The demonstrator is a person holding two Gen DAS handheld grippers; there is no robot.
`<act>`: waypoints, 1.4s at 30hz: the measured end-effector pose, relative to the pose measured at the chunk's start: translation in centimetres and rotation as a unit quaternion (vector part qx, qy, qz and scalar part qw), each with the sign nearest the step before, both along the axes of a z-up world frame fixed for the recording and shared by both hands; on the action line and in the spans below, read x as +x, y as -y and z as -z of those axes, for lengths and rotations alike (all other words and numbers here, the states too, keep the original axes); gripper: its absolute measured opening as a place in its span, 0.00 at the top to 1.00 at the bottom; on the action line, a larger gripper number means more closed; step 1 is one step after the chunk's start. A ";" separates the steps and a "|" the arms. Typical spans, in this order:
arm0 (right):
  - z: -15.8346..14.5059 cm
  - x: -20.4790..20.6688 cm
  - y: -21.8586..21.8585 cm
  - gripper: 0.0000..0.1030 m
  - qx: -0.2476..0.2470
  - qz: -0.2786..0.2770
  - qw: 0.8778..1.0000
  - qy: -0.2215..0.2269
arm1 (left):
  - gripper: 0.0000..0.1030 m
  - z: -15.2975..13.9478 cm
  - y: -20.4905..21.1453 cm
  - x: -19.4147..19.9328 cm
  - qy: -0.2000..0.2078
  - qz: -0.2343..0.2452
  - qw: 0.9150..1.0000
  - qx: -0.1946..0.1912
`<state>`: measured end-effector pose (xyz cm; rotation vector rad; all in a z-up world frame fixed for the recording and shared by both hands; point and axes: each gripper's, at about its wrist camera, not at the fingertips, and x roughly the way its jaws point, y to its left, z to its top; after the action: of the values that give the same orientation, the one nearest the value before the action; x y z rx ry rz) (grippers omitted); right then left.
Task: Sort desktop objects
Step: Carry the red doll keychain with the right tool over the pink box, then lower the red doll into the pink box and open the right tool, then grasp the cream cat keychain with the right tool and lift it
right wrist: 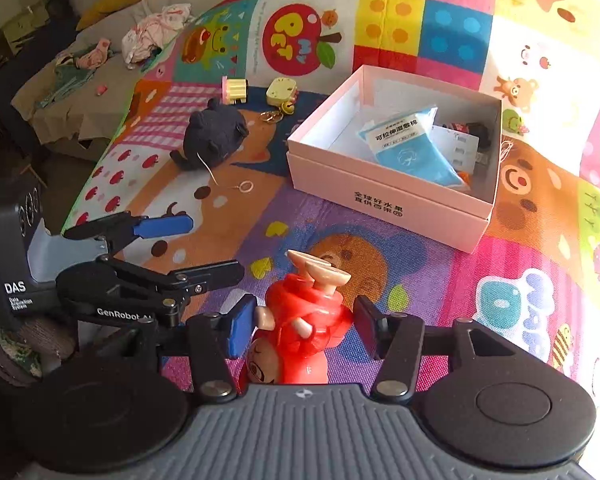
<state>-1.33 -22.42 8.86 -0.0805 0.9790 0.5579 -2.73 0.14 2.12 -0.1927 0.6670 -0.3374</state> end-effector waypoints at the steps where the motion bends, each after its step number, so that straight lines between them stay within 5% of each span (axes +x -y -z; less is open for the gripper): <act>1: -0.5 0.4 0.3 0.48 0.009 0.007 1.000 0.003 | 0.00 0.0 -0.1 0.0 0.001 0.000 1.000 0.000; 11: -5.3 9.3 1.2 0.49 -0.001 0.109 0.982 0.156 | 0.00 0.3 -0.6 0.3 -0.008 -0.004 1.000 -0.012; 17: -1.9 14.9 0.4 0.49 -0.047 0.156 0.959 0.230 | 0.00 0.3 -1.0 0.6 -0.010 -0.009 1.000 -0.017; 21: 1.9 14.5 1.0 0.48 -0.060 0.138 0.976 0.159 | 0.00 0.6 -1.4 0.8 -0.014 -0.012 1.000 -0.014; 24: 3.0 11.5 2.0 0.37 -0.060 0.122 0.980 0.147 | 0.00 1.1 -1.6 1.2 -0.021 -0.015 1.000 -0.010; 30: 2.1 9.9 3.6 0.36 -0.050 0.137 0.977 0.153 | 0.00 1.9 -0.9 1.8 -0.035 -0.007 0.999 -0.012; 34: 1.4 10.7 3.2 0.49 -0.026 0.143 0.979 0.144 | 0.00 1.7 -0.6 1.5 -0.028 -0.004 1.000 -0.002; 42: -1.0 12.7 -5.2 0.48 0.040 0.062 0.992 0.104 | 0.00 0.9 -4.4 2.6 0.024 -0.099 0.993 0.065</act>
<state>11.36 -17.20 9.89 -0.0060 0.7523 0.4646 -0.17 4.58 1.26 -0.1257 0.6151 -0.1068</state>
